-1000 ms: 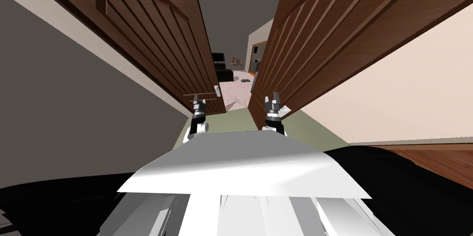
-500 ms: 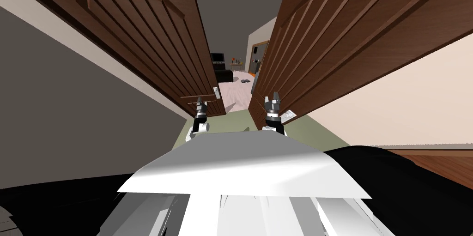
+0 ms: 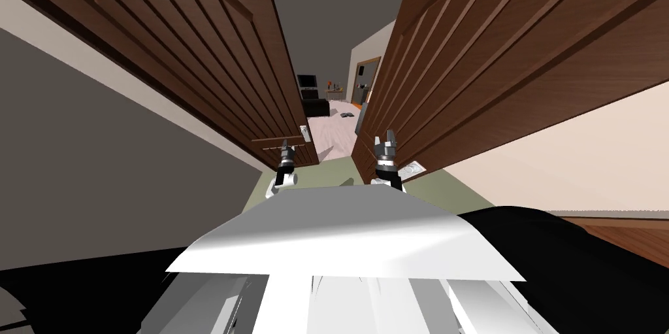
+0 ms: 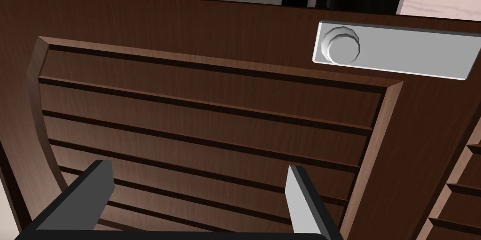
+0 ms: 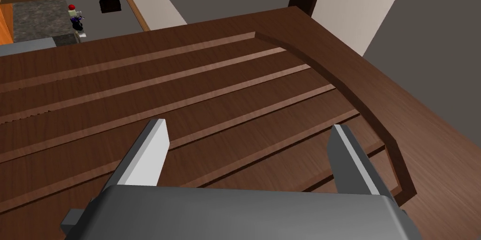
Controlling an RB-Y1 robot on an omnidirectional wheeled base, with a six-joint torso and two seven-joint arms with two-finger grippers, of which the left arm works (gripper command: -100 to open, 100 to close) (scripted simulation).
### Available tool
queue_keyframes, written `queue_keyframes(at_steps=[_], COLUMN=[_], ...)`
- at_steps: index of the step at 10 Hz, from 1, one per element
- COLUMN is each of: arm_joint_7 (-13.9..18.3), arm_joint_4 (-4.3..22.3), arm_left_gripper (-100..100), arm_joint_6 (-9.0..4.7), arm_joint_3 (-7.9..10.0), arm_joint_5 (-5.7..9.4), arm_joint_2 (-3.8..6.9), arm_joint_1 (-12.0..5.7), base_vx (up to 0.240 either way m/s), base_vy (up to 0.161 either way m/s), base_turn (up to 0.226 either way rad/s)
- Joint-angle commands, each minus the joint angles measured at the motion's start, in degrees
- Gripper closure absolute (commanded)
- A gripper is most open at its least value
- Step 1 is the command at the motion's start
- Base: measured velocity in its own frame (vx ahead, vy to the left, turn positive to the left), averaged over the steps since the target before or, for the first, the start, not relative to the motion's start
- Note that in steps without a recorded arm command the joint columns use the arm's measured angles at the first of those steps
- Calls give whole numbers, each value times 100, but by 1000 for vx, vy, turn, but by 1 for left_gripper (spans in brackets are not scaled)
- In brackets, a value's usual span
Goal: Pull the door open
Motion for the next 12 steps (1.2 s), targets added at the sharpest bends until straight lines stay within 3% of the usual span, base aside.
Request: queue_keyframes(at_steps=[1, 6, 9, 12], arm_joint_7=[-26, -77, -130, -165], arm_joint_4=[242, 694, 1163, 1467], arm_left_gripper=[-100, -100, -100, -100], arm_joint_6=[59, 148, 240, 299], arm_joint_3=[28, 77, 127, 159], arm_joint_5=[-16, -49, -83, -105], arm_joint_2=[-8, -43, -95, -140], arm_joint_1=[-93, -270, -454, -573], base_vx=[141, 110, 159, 163], base_vy=[-4, 8, 0, 17], base_turn=[-9, -5, -9, -7])
